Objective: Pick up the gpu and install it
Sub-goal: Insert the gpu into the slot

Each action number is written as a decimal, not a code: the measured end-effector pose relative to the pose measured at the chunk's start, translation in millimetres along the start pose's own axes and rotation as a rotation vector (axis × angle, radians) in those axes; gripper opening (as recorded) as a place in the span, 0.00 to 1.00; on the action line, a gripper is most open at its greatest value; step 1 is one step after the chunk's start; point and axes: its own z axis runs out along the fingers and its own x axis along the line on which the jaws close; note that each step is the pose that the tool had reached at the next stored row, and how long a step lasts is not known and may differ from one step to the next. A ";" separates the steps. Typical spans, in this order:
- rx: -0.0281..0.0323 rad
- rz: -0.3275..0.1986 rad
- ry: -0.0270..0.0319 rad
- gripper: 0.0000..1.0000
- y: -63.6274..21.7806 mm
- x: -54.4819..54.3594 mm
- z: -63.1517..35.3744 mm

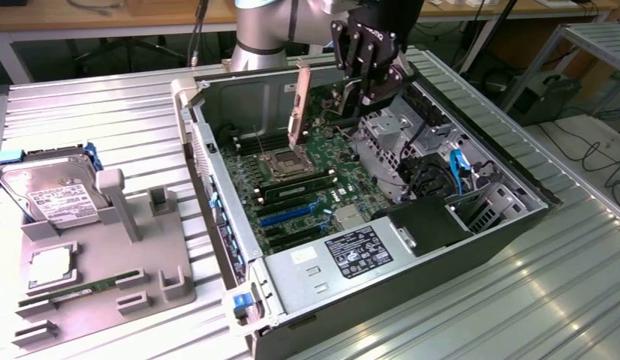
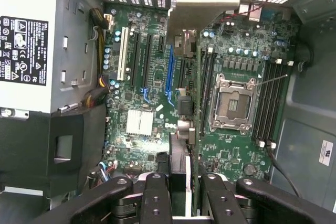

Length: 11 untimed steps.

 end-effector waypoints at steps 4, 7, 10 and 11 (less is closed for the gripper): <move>0.0002 0.000 0.0000 0.28 0.2 0.0 3.3; 0.0001 0.000 0.0000 0.28 0.2 0.0 4.6; 0.0002 0.000 -0.0002 0.28 0.3 0.0 6.0; 0.0002 0.000 -0.0001 0.28 0.3 0.0 6.4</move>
